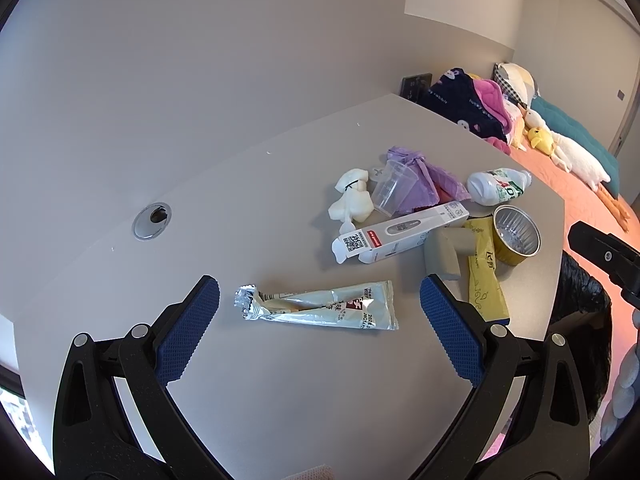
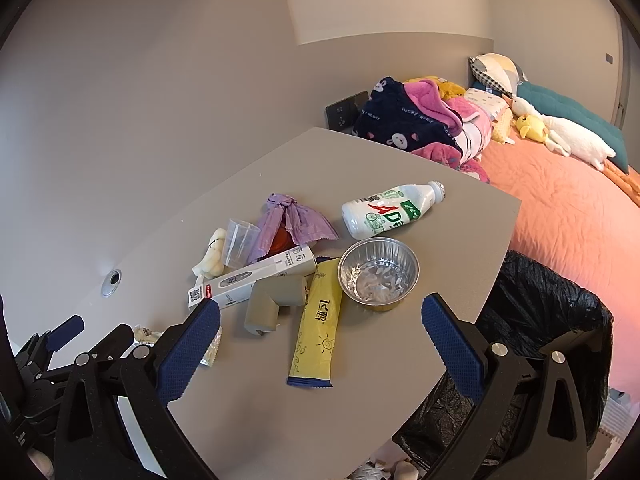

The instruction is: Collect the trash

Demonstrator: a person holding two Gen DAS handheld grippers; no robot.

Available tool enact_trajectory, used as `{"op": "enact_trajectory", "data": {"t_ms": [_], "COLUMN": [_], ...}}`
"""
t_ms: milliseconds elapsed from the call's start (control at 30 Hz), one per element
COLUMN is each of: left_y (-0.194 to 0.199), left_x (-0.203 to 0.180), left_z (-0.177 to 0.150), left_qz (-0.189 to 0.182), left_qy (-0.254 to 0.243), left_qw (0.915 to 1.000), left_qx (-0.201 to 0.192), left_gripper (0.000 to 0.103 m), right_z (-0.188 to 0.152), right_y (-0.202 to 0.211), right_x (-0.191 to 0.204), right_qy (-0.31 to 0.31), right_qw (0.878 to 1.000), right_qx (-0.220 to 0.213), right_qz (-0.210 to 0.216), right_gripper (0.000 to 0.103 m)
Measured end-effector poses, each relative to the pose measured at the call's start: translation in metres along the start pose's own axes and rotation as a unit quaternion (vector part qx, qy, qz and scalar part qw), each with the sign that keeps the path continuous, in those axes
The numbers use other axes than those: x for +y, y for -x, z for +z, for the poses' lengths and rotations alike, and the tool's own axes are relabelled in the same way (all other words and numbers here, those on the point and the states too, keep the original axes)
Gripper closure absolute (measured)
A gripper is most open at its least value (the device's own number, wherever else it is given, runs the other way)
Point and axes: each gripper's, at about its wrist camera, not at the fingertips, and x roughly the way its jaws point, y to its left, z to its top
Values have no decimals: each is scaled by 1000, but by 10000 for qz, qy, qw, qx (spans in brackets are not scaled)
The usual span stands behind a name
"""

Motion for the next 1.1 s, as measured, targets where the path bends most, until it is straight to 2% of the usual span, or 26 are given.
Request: {"op": "enact_trajectory", "data": {"t_ms": [900,1100], "left_y": [-5,-14], "left_x": [4,11], "left_z": [-4,-9], "left_qz": [-34,-72], "left_qy": [107,342], "left_qw": [9999,9991], "left_qx": [37,225], "left_gripper": [6,6], "right_z": [-2,-7], "right_y": [-1,-10], "right_x": [0,-2], "right_qy": [44,38], "right_qw": [10000,9997], "right_qx": [42,128], "right_qz": [2,211], "right_gripper": [3,3]}}
